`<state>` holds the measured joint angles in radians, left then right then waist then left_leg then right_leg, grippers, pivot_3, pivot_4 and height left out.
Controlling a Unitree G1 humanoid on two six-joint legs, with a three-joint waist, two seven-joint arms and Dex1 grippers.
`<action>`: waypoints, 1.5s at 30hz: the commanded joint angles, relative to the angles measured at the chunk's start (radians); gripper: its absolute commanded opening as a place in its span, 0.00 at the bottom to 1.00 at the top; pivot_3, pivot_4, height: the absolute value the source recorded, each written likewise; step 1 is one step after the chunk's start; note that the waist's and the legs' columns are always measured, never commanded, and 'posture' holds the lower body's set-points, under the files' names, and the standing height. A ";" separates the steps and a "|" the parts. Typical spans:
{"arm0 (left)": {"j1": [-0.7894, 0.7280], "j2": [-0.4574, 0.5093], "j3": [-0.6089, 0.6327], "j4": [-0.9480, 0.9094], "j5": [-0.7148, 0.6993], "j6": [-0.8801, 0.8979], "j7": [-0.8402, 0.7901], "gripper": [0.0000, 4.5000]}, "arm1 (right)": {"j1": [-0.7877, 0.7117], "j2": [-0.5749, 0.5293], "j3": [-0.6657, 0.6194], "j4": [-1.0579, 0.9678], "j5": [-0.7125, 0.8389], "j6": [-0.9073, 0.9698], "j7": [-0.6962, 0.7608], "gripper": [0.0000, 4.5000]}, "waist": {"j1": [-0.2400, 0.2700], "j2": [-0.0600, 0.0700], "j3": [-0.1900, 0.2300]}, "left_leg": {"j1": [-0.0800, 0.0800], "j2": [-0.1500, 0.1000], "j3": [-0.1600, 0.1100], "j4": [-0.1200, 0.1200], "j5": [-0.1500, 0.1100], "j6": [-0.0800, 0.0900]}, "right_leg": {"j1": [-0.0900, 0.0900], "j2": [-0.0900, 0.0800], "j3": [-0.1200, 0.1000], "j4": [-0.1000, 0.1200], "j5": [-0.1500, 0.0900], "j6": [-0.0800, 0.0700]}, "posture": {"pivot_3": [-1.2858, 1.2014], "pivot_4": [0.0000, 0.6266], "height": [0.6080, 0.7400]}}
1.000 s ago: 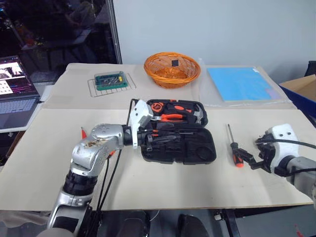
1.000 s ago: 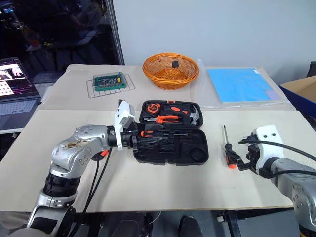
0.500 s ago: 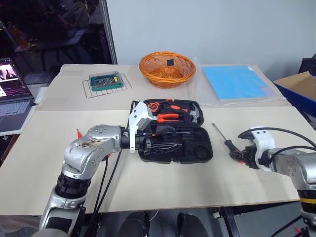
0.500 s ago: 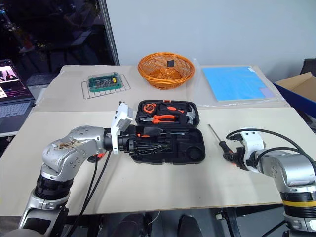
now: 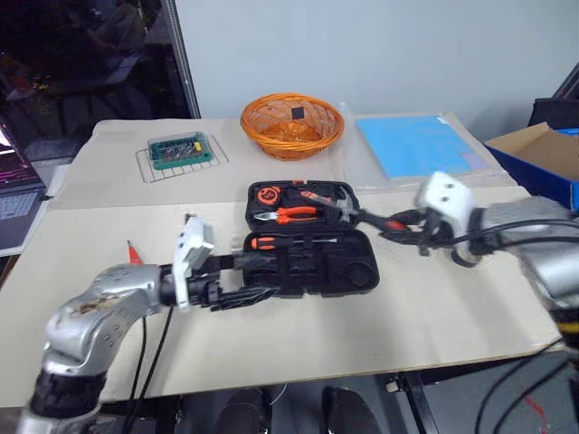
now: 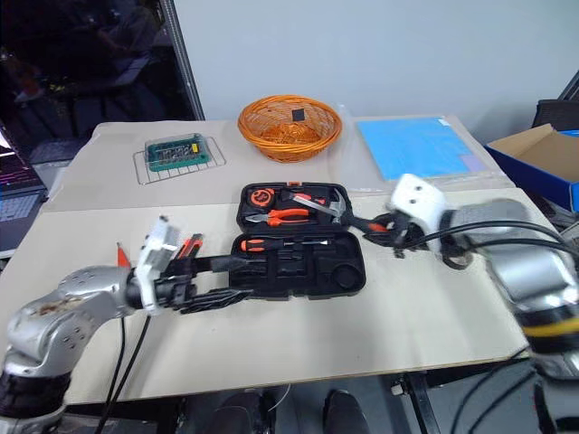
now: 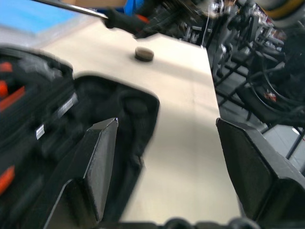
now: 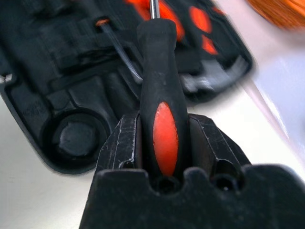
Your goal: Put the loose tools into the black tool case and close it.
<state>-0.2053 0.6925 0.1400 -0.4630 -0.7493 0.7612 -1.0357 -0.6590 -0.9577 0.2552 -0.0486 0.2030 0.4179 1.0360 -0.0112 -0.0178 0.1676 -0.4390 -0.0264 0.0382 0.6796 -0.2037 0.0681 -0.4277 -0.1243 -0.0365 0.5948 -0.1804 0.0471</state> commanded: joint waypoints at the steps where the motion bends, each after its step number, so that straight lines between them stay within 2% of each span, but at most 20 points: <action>1: 0.025 0.024 0.068 -0.058 -0.049 -0.022 0.006 0.78 | -0.103 0.069 0.094 0.202 -0.129 -0.210 0.091 0.23 | 0.012 0.000 0.001 | 0.000 0.000 0.000 0.000 0.000 0.000 | -0.001 0.000 -0.001 0.000 0.000 0.000 | 0.52 0.24 1.00; 4: 0.064 0.029 0.092 -0.079 -0.052 -0.028 0.026 0.78 | -0.167 0.124 0.148 0.361 -0.202 -0.343 0.143 0.23 | 0.019 0.000 0.001 | -0.001 -0.002 0.001 0.000 0.001 0.001 | 0.000 -0.002 0.000 0.000 0.005 -0.007 | 0.52 0.24 1.00; 8: 0.077 0.035 0.097 -0.089 -0.059 -0.035 0.040 0.78 | -0.207 0.166 0.166 0.480 -0.257 -0.435 0.189 0.23 | 0.024 0.000 0.002 | -0.002 -0.003 0.001 -0.001 0.005 0.007 | 0.000 -0.002 -0.001 0.000 0.005 -0.008 | 0.52 0.24 1.00; 16: 0.066 0.036 0.075 -0.085 -0.046 -0.052 0.065 0.78 | -0.245 0.257 0.187 0.608 -0.347 -0.435 0.214 0.23 | 0.022 0.000 0.002 | -0.001 -0.002 0.001 -0.002 0.005 0.002 | 0.000 -0.001 -0.001 0.001 0.006 -0.009 | 0.52 0.24 1.00; 17: 0.063 0.036 0.073 -0.085 -0.047 -0.051 0.067 0.78 | -0.248 0.266 0.186 0.617 -0.352 -0.436 0.216 0.45 | 0.022 0.000 0.002 | -0.001 -0.002 0.000 -0.002 0.005 0.001 | 0.000 -0.001 -0.001 0.001 0.006 -0.009 | 0.52 0.24 1.00; 22: 0.056 0.036 0.063 -0.076 -0.040 -0.061 0.072 0.78 | -0.235 0.266 0.154 0.575 -0.339 -0.412 0.248 0.80 | 0.022 -0.001 0.002 | 0.000 -0.002 0.000 -0.002 0.002 -0.003 | 0.001 0.000 -0.001 0.001 0.006 -0.009 | 0.52 0.24 1.00; 26: 0.058 0.035 0.054 -0.067 -0.026 -0.073 0.078 0.78 | -0.208 0.255 0.053 0.447 -0.220 -0.292 0.310 0.80 | 0.021 0.000 0.002 | 0.000 -0.002 0.000 -0.002 0.003 -0.003 | 0.001 0.001 -0.001 0.001 0.006 -0.008 | 0.52 0.24 1.00; 30: 0.058 0.031 0.043 -0.064 -0.018 -0.079 0.082 0.78 | -0.182 0.271 -0.073 0.341 -0.044 -0.052 0.319 0.55 | 0.021 0.000 0.002 | 0.000 -0.001 0.000 -0.003 0.004 -0.002 | 0.001 0.001 -0.001 0.002 0.007 -0.007 | 0.52 0.24 1.00; 34: 0.057 0.033 0.035 -0.059 -0.015 -0.089 0.086 0.78 | -0.129 0.315 -0.135 0.256 0.011 0.052 0.212 0.25 | 0.022 0.000 0.002 | 0.000 0.000 0.000 -0.003 0.002 -0.005 | 0.001 0.001 -0.001 0.002 0.007 -0.009 | 0.52 0.24 1.00; 37: 0.058 0.033 0.036 -0.058 -0.010 -0.092 0.090 0.78 | -0.060 0.390 -0.152 0.191 -0.009 0.072 0.057 0.01 | 0.021 0.000 0.002 | 0.000 0.000 0.001 -0.003 0.002 -0.005 | 0.000 0.001 -0.001 0.002 0.006 -0.010 | 0.52 0.24 1.00; 40: 0.063 0.033 0.041 -0.055 -0.004 -0.092 0.092 0.78 | 0.032 0.436 -0.094 0.176 -0.106 0.000 -0.066 0.01 | 0.021 0.000 0.002 | 0.000 0.000 0.001 -0.003 0.002 -0.006 | 0.000 0.002 -0.001 0.003 0.006 -0.010 | 0.52 0.24 1.00; 43: 0.072 0.033 0.042 -0.054 0.003 -0.096 0.090 0.78 | 0.103 0.422 0.033 0.217 -0.221 -0.089 -0.079 0.01 | 0.022 0.001 0.002 | 0.000 -0.001 0.001 -0.003 0.002 -0.006 | -0.001 0.001 -0.001 0.003 0.007 -0.009 | 0.52 0.24 1.00; 45: 0.073 0.034 0.041 -0.052 0.006 -0.098 0.090 0.78 | 0.113 0.413 0.069 0.249 -0.261 -0.138 -0.083 0.01 | 0.020 0.000 0.001 | 0.003 -0.001 0.001 -0.003 0.002 -0.006 | 0.001 0.001 -0.001 0.003 0.005 -0.010 | 0.52 0.24 1.00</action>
<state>-0.1340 0.7181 0.1733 -0.5061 -0.7467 0.6908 -0.9487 -0.5873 -0.5256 0.2452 0.1494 0.0092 0.3123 0.9449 0.0092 -0.0180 0.1682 -0.4326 -0.0272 0.0394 0.6762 -0.2017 0.0621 -0.4254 -0.1226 -0.0380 0.5963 -0.1774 0.0394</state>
